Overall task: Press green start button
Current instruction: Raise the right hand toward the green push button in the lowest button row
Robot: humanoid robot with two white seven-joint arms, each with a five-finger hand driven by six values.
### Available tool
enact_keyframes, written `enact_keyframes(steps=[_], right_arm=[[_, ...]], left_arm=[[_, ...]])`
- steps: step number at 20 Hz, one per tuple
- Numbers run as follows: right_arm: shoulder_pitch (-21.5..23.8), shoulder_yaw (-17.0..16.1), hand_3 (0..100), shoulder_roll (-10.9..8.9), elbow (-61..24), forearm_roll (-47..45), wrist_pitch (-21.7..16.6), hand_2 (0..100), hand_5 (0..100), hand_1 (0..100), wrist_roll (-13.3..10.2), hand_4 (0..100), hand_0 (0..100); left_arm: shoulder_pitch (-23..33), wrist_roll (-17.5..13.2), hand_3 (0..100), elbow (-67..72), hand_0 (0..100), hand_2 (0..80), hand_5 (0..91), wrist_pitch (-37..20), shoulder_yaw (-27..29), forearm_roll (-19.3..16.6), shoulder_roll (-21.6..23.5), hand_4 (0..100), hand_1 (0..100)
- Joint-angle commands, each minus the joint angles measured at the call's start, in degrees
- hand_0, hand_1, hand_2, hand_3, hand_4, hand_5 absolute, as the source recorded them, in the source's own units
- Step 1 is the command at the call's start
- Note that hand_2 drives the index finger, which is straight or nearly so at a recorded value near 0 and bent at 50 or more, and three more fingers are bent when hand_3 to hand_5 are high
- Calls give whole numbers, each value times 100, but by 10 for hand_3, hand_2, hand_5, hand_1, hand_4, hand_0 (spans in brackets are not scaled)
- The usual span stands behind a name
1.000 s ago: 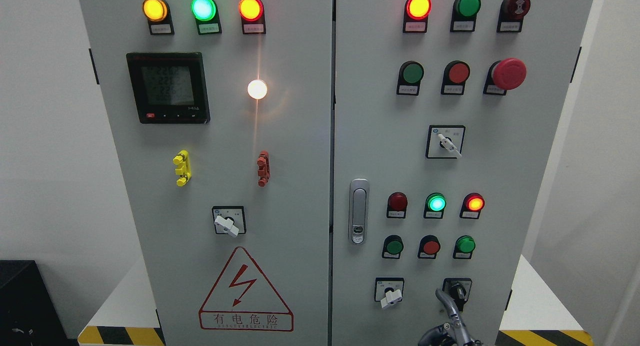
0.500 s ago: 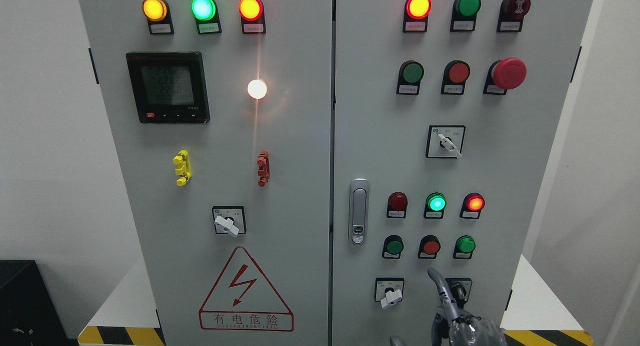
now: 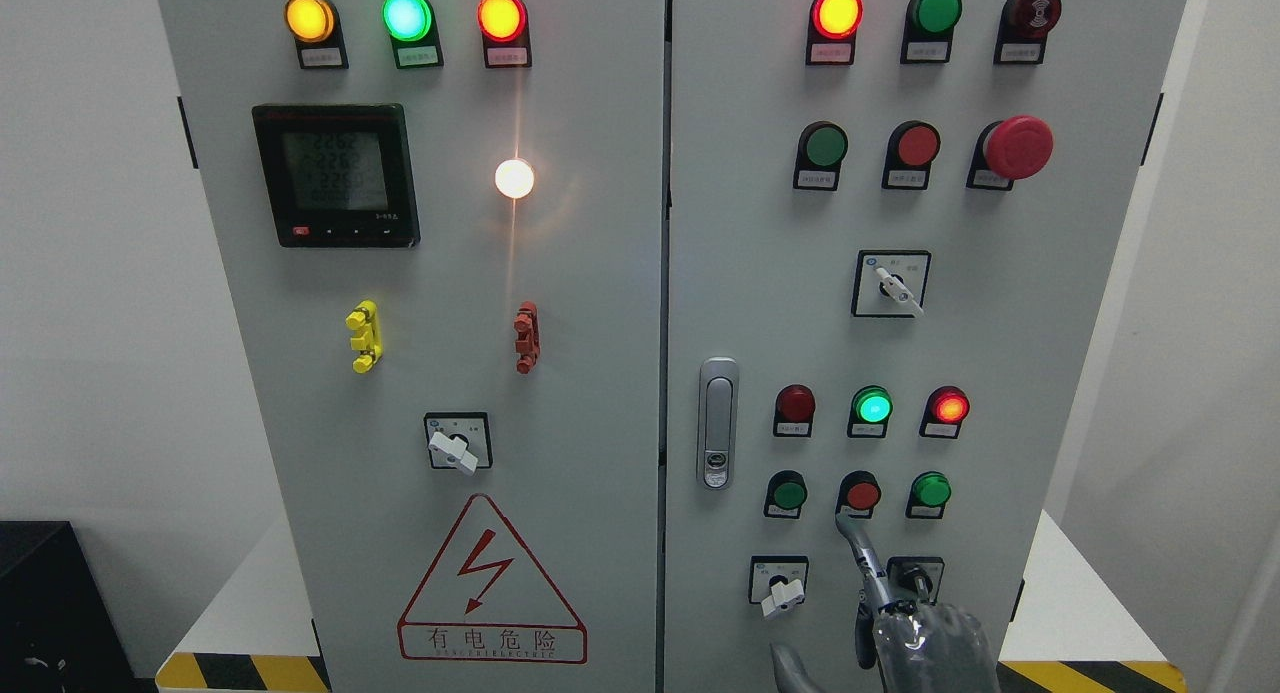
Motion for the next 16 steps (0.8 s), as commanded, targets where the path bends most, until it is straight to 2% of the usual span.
enact_keyframes(steps=[1,7,16], right_arm=[[-321,172,970,12,809,93,9,0,1000,299,0,912,263],[-418,260,970,12,923,93,17,0,1000,297,0,911,274],[-629,225,969,20,1073,93,44,0,1000,295,0,909,281]], left_arm=[[-132,-5,0,-158,120,0,0,4,0,0,-1,0,556],[-132,-5,0,-158,120,0,0,4,0,0,-1,0,556],[-132,-5,0,-158,120,0,0,4,0,0,-1,0,556]])
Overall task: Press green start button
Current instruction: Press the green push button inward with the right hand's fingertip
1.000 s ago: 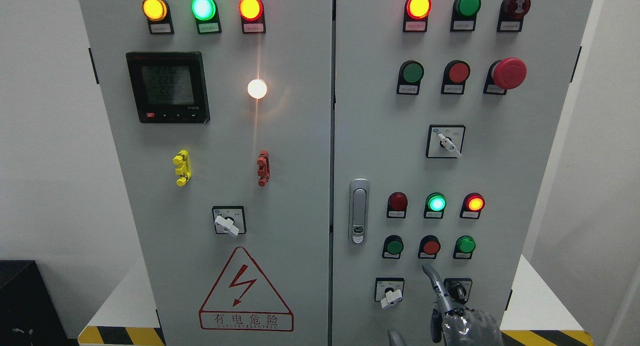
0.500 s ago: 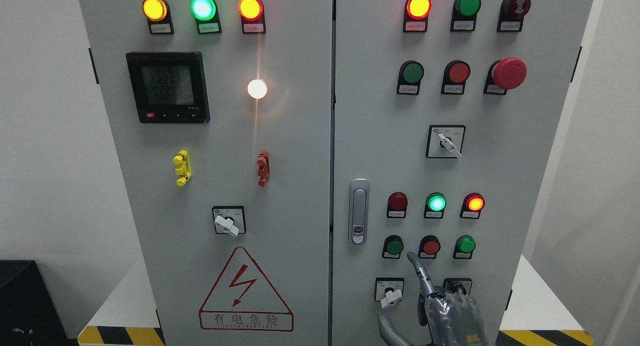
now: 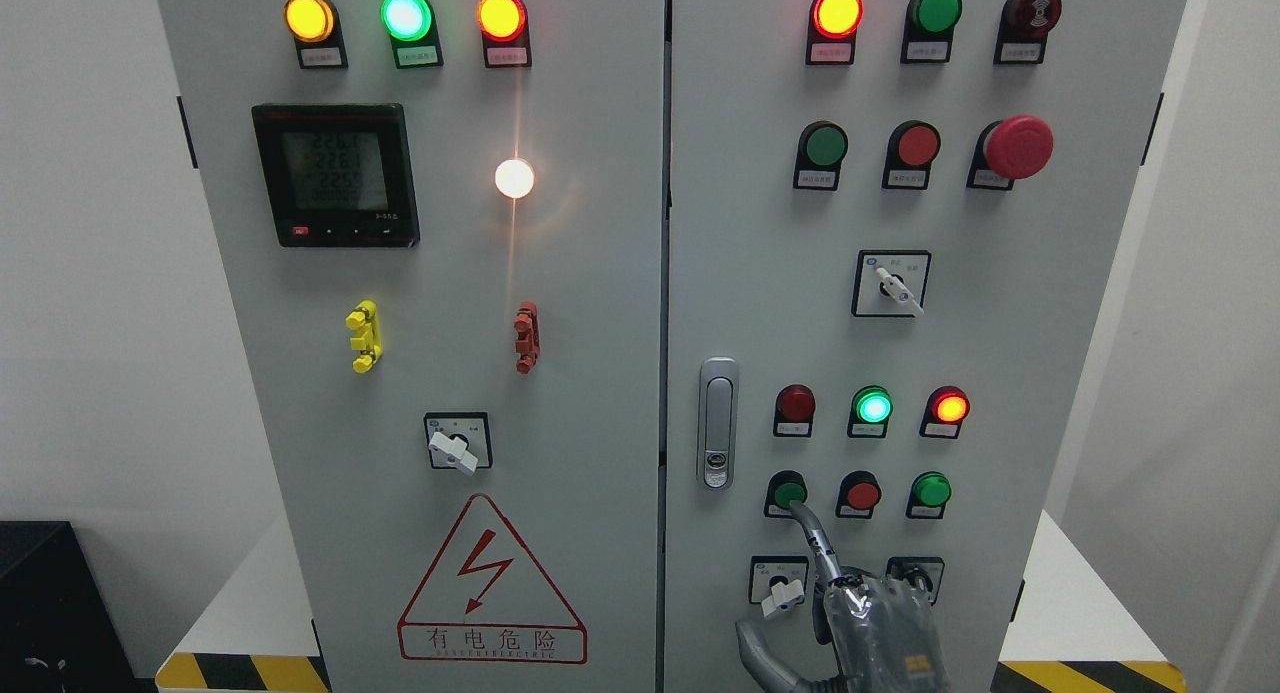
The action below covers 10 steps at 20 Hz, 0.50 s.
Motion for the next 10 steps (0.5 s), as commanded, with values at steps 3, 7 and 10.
enact_keyframes(steps=[3,7,10], right_arm=[[-208,29,969,9,415,5,12,0,1000,295,1,908,282],[-261,11,969,9,485,5,30,0,1000,296,1,909,284],[-287,3,970,9,521,5,56,0,1000,296,10,909,286]], left_arm=[[-132,-4,0,-158,120,0,0,4,0,0,0,0,556],[-132,-4,0,-158,120,0,0,4,0,0,0,0,556],[-132,-4,0,-158,120,0,0,4,0,0,0,0,556]])
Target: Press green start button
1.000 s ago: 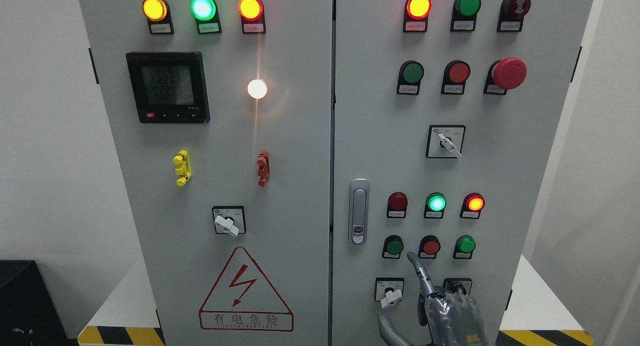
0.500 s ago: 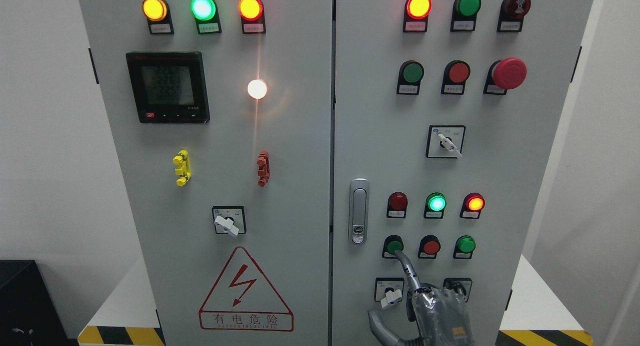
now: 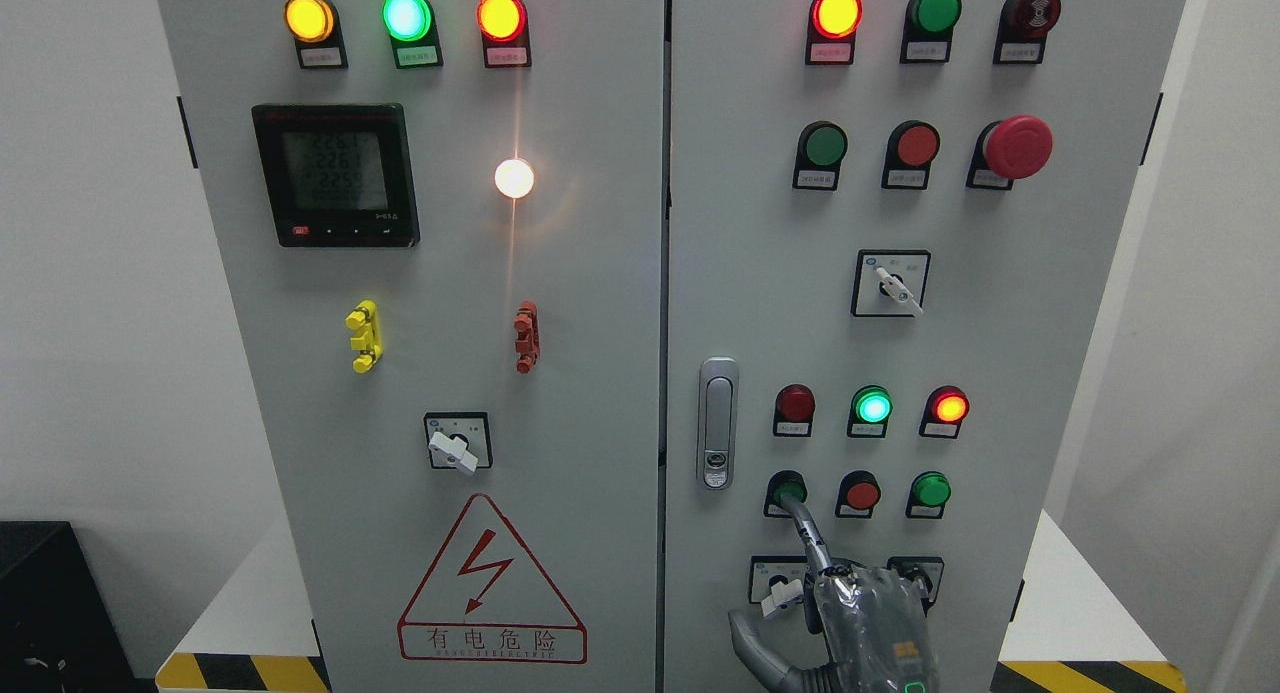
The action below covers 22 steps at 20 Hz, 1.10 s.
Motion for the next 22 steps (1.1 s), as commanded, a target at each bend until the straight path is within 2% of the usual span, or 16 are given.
enact_keyframes(steps=[1,12,18,22], right_arm=[[-91,-7,971,3,246,1,73,0,1000,296,25,909,287],[-91,-7,975,3,158,-34,100,0,1000,297,33,910,298],[-48,2,974,12,-263,-323,56,0,1000,294,42,901,329],[181,19,962,12,-667,-517,38,0,1000,288,69,917,350]], left_arm=[[-132,-4,0,-158,120,0,0,4,0,0,0,0,556],[-132,-4,0,-158,120,0,0,4,0,0,0,0,556],[-132,-4,0,-158,120,0,0,4,0,0,0,0,556],[-132,-4,0,-158,120,0,0,4,0,0,0,0,556]])
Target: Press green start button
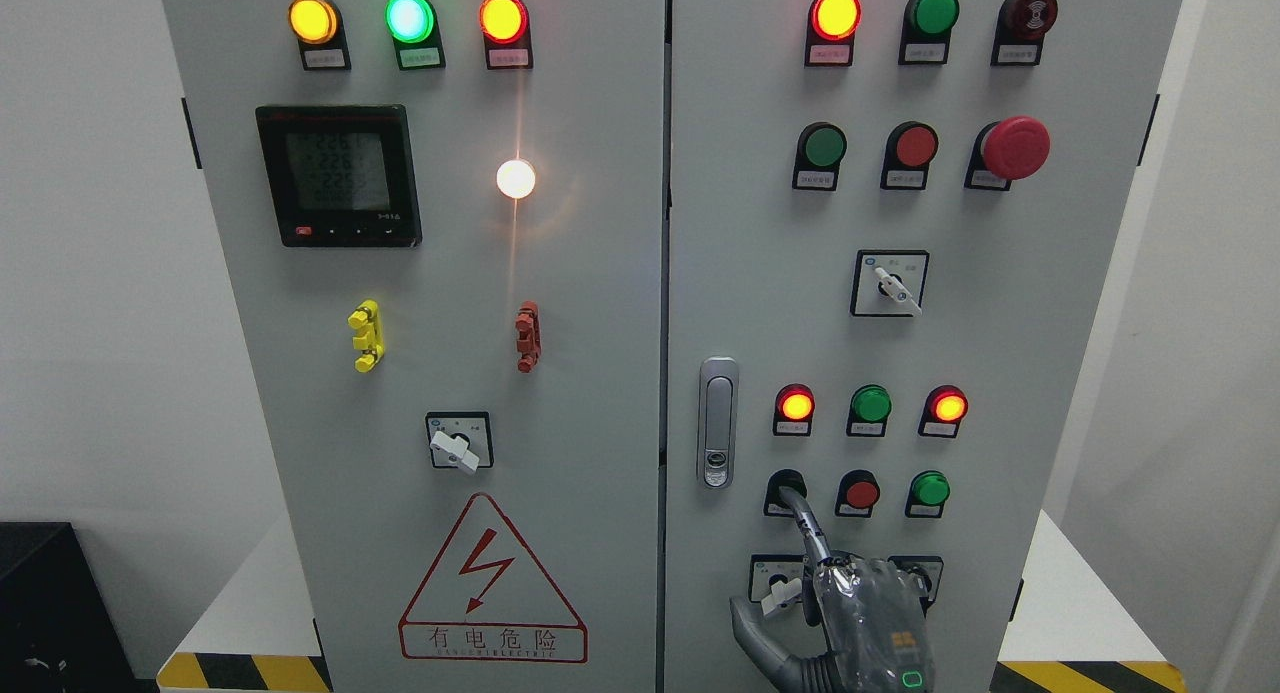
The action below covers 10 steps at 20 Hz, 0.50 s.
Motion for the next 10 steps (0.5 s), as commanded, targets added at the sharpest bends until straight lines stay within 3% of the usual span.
enact_keyframes(steps=[1,8,9,10], right_arm=[[262,15,961,6,-667,-271,-51,0,1000,285,-40,927,357],[763,76,973,6,-1344,-903,-86,0,1000,280,-22,935,381],[842,111,892,6,-1441,-1087,-86,0,958,266,-22,894,399],[930,155,884,6,-1555,-1271,-69,0,952,259,-22,890,402]], left_arm=[[-132,-4,0,-158,120,0,0,4,0,0,0,0,556],[-132,-4,0,-158,120,0,0,4,0,0,0,0,556],[-132,-4,0,-158,120,0,0,4,0,0,0,0,556],[-132,-4,0,-158,120,0,0,4,0,0,0,0,556]])
